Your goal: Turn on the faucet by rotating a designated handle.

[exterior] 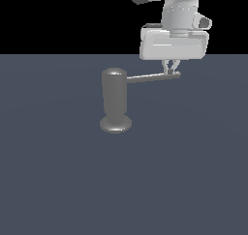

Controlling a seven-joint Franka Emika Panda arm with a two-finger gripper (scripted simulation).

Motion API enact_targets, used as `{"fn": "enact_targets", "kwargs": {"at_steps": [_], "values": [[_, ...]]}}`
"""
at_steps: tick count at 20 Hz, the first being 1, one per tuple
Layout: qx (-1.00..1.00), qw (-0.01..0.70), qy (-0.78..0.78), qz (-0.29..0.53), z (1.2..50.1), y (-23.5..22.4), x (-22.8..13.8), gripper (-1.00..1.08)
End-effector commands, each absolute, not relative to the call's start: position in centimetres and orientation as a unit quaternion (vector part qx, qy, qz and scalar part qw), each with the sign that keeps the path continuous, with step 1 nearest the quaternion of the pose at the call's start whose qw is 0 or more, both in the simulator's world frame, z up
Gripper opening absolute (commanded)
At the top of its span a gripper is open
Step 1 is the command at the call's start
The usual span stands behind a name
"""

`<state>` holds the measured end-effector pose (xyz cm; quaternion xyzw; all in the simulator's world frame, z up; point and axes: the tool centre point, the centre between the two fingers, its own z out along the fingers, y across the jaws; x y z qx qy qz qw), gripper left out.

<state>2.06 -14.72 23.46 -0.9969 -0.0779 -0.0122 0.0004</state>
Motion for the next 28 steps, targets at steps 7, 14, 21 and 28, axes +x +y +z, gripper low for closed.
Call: {"fn": "enact_targets", "kwargs": {"at_steps": [7,14,21,28], "values": [[-0.998,0.0,-0.063,-0.001,22.1,-17.7,3.5,-1.0],[-0.997,0.002,-0.079,-0.011,23.4,-15.2,5.6,-1.0],[-0.997,0.002,-0.077,-0.009,23.2,-14.8,7.5,-1.0],[-0.997,0.001,-0.075,-0.008,23.0,-14.5,9.4,-1.0]]}}
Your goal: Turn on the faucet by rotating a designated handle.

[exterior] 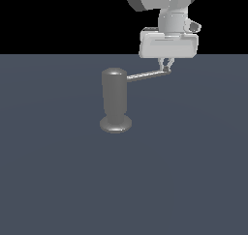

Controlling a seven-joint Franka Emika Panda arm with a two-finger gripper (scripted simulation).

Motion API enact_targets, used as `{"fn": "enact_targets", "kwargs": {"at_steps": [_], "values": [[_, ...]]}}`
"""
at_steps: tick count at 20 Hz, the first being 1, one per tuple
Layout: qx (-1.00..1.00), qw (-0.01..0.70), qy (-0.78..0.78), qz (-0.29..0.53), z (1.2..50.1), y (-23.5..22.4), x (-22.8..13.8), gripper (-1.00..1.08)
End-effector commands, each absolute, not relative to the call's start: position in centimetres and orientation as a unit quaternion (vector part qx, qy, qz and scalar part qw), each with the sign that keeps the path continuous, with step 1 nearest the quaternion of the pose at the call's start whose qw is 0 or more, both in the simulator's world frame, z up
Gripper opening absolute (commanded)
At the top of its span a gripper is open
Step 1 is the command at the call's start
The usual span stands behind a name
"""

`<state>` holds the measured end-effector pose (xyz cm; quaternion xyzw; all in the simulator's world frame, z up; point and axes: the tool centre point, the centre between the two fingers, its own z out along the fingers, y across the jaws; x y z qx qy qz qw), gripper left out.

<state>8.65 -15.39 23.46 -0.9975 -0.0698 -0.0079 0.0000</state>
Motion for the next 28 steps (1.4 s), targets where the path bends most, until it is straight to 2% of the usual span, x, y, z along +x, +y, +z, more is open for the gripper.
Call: {"fn": "enact_targets", "kwargs": {"at_steps": [1,28], "values": [[-0.997,0.001,-0.075,-0.008,23.0,-14.4,9.7,-1.0],[-0.998,0.001,-0.067,-0.003,22.4,-13.4,15.8,-1.0]]}}
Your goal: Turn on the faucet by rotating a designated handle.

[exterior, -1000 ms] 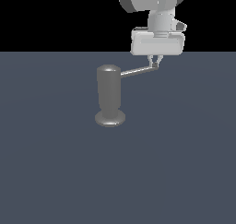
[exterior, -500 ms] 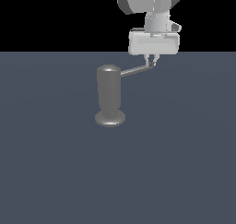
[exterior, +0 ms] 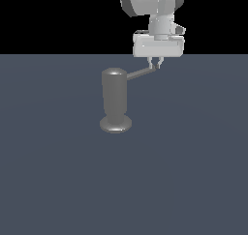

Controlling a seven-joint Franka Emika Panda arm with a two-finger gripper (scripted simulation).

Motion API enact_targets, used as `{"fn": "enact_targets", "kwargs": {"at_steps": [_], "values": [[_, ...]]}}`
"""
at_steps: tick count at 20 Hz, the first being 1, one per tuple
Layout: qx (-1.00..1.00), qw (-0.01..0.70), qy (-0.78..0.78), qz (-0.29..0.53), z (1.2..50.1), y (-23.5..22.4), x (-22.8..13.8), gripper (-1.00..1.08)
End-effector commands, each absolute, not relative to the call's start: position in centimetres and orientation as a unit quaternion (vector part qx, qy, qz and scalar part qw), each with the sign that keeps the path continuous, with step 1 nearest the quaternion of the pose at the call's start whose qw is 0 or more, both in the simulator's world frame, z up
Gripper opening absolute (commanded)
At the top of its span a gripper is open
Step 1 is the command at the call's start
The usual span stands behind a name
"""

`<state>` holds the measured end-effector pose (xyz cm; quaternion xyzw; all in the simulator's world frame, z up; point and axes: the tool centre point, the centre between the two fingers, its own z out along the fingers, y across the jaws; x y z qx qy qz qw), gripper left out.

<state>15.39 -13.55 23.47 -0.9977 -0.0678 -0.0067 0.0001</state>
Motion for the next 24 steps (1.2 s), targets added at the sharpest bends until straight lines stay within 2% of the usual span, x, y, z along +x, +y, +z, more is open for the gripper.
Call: {"fn": "enact_targets", "kwargs": {"at_steps": [1,24], "values": [[-0.998,0.001,-0.067,-0.003,22.4,-13.4,16.0,-1.0],[-0.998,0.0,-0.063,0.0,22.1,-12.8,19.6,-1.0]]}}
